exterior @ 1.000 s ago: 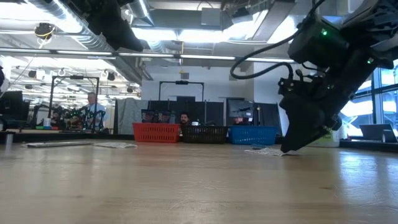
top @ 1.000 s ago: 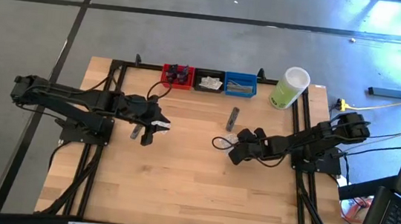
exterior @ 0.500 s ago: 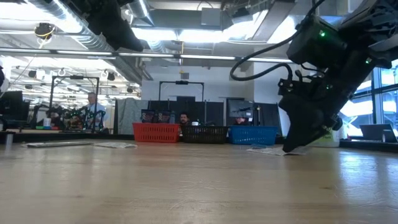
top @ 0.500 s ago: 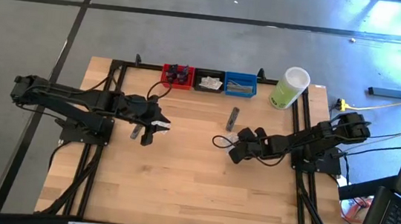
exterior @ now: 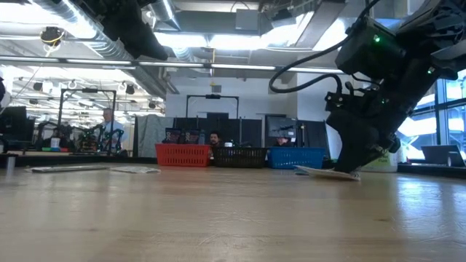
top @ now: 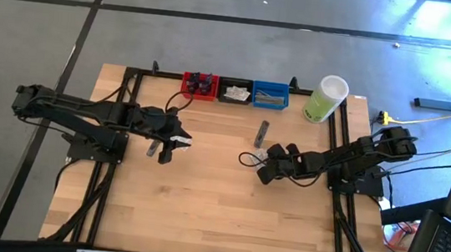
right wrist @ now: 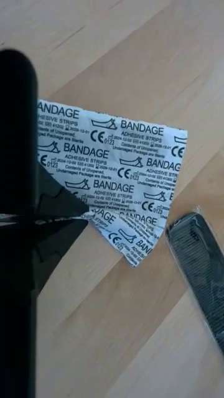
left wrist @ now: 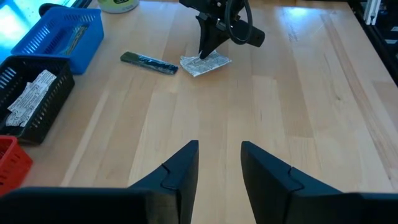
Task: Pick & Place Travel size toiletries
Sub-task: Put the white bandage pack into the black bin
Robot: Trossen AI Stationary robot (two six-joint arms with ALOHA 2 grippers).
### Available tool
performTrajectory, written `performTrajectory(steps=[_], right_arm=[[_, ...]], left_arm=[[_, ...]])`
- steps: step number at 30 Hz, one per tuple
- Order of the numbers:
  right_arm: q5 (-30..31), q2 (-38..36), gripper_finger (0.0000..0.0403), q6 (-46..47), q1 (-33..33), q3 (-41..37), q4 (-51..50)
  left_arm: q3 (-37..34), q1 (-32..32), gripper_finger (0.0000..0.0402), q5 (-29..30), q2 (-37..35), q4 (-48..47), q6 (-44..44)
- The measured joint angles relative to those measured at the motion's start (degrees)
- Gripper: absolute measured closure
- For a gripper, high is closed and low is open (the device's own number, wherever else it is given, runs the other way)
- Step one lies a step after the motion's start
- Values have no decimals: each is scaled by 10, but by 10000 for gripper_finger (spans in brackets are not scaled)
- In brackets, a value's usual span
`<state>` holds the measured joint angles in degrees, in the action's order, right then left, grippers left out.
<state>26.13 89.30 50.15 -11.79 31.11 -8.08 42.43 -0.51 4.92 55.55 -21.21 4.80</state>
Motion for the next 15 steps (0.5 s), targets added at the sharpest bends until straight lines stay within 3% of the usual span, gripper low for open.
performTrajectory(steps=[15], right_arm=[[-27, -20, 398, -27, 0, 3, -12]], left_arm=[[0, 0, 283, 0, 0, 0, 0]])
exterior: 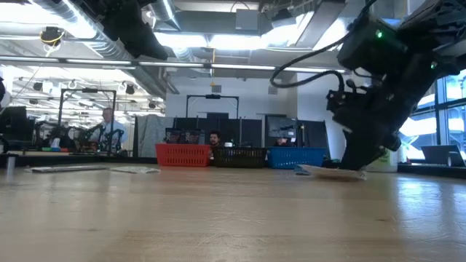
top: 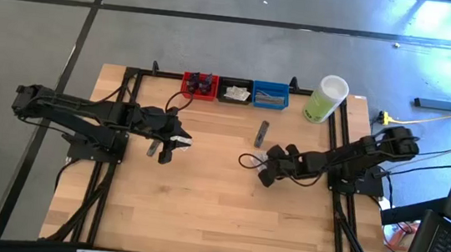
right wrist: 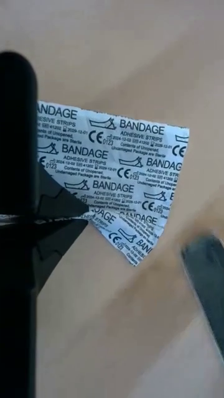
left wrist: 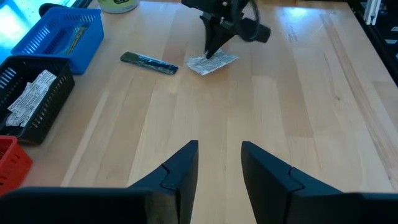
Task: Pick & Place Travel size toiletries
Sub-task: Put the white bandage pack into the black bin
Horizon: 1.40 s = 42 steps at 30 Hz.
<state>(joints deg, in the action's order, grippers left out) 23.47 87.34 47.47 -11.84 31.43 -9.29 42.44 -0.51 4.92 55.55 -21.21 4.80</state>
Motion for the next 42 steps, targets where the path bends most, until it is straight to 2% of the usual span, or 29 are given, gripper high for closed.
performTrajectory(steps=[3, 10, 16, 23, 27, 35, 42], right_arm=[[-18, -18, 399, -28, -1, 12, 3], [-16, -46, 400, -102, 0, 46, 8], [-12, -49, 401, -213, 16, 107, 2], [-46, -49, 402, -326, 82, 181, -23], [-56, -49, 402, -359, 125, 204, -24], [-88, -49, 402, -466, 208, 224, -18], [-127, -28, 403, -540, 274, 225, 41]], left_arm=[[0, 0, 285, 0, 0, 0, 0], [0, 0, 286, 0, 0, 0, 0], [0, 0, 288, 0, 0, 0, 0], [0, 0, 284, 0, 0, 0, 0], [0, 0, 284, 0, 0, 0, 0], [0, 0, 282, 0, 0, 0, 0], [0, 0, 285, 0, 0, 0, 0]])
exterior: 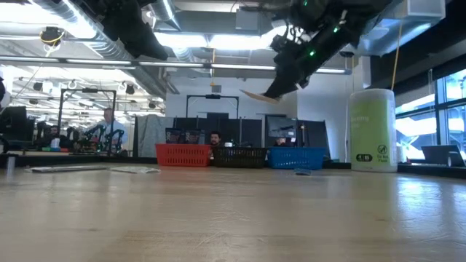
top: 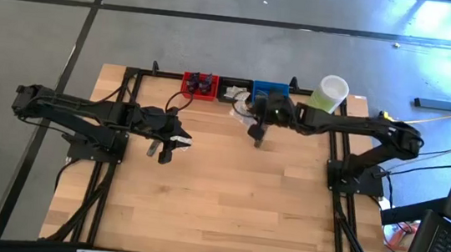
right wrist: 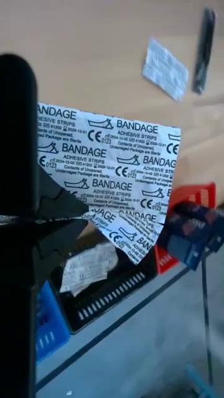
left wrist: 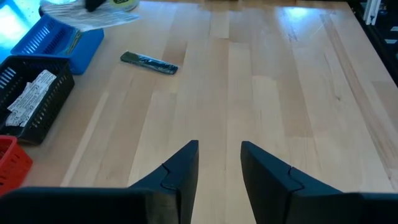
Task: Pick & Place Travel size toiletries
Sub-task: Put the white bandage pack into the black bin
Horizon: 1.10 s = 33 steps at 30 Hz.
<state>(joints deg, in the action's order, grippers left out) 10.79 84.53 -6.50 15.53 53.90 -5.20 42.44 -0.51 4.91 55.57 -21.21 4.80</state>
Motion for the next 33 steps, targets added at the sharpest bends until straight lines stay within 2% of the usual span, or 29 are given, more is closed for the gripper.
performTrajectory(steps=[8, 10, 14, 22, 33], right_arm=[[-94, 53, 403, -17, 59, 0, 107], [-109, 73, 403, -17, 68, 14, 107], [-113, 129, 403, -23, 79, 83, 63], [-114, 215, 403, -64, 104, 235, -124], [-118, 221, 403, -82, 132, 243, -159]], left_arm=[[0, 0, 282, 0, 0, 0, 0], [0, 0, 283, 0, 0, 0, 0], [0, 0, 282, 0, 0, 0, 0], [0, 0, 285, 0, 0, 0, 0], [0, 0, 284, 0, 0, 0, 0]])
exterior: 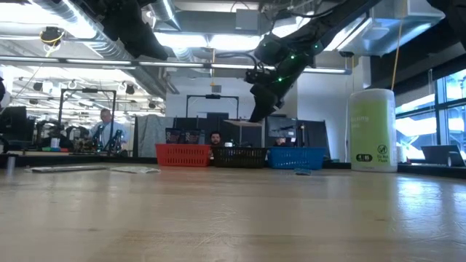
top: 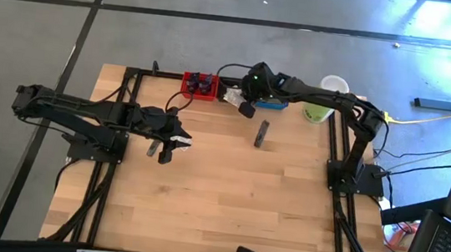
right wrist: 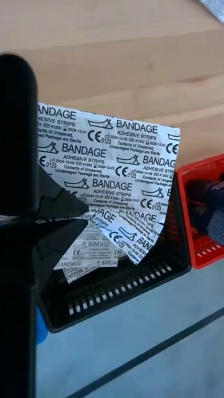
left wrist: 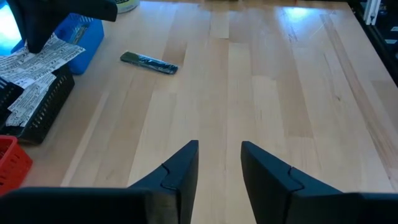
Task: Pick & Place Travel size toiletries
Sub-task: Put the white bandage pack into the black bin
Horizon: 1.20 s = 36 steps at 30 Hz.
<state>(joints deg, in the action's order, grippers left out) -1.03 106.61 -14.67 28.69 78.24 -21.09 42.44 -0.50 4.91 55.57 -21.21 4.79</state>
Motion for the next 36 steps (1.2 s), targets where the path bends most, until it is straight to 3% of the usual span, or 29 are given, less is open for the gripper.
performTrajectory(steps=[13, 24, 30, 36], right_arm=[[1, 0, 403, -67, 19, 0, 0], [-45, 2, 403, -70, 49, 0, 26], [-53, 55, 403, -89, 55, 17, 58], [-58, 132, 403, -89, 71, 118, -1]], left_arm=[[0, 0, 286, 0, 0, 0, 0], [0, 0, 286, 0, 0, 0, 0], [0, 0, 284, 0, 0, 0, 0], [0, 0, 283, 0, 0, 0, 0]])
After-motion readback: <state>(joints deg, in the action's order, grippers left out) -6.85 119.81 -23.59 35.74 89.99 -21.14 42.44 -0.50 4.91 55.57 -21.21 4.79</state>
